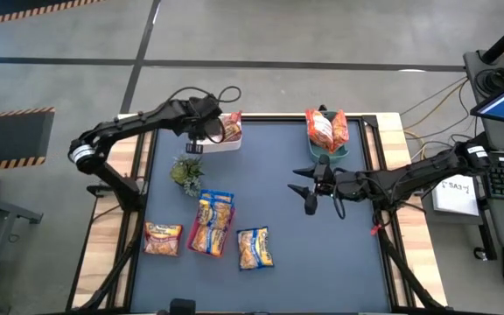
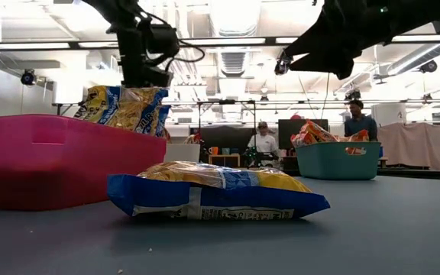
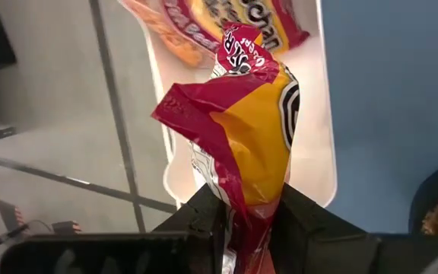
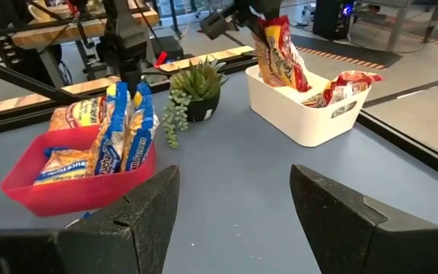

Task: Sort Maruchan noodles
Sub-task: Put the right red noodle pack into the white bin

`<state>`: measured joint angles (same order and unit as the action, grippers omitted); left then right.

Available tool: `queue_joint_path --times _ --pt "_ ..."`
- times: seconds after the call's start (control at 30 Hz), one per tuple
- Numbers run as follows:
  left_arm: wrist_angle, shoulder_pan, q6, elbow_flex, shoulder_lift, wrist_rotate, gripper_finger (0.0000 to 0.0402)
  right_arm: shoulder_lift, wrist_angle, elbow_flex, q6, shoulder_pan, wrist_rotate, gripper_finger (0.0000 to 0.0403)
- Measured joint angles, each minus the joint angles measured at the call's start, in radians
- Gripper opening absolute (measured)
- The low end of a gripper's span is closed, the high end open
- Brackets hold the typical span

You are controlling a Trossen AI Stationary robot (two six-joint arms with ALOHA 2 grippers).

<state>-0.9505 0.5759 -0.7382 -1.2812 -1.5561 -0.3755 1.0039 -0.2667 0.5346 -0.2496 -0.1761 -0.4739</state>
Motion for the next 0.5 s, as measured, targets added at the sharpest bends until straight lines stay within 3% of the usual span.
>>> queue_joint_path --times 0.5 --pt "0.006 0.0 0.004 0.0 -0.076 0.019 0.0086 0.0 0.001 0.0 -0.001 0.0 0.0 0.0238"
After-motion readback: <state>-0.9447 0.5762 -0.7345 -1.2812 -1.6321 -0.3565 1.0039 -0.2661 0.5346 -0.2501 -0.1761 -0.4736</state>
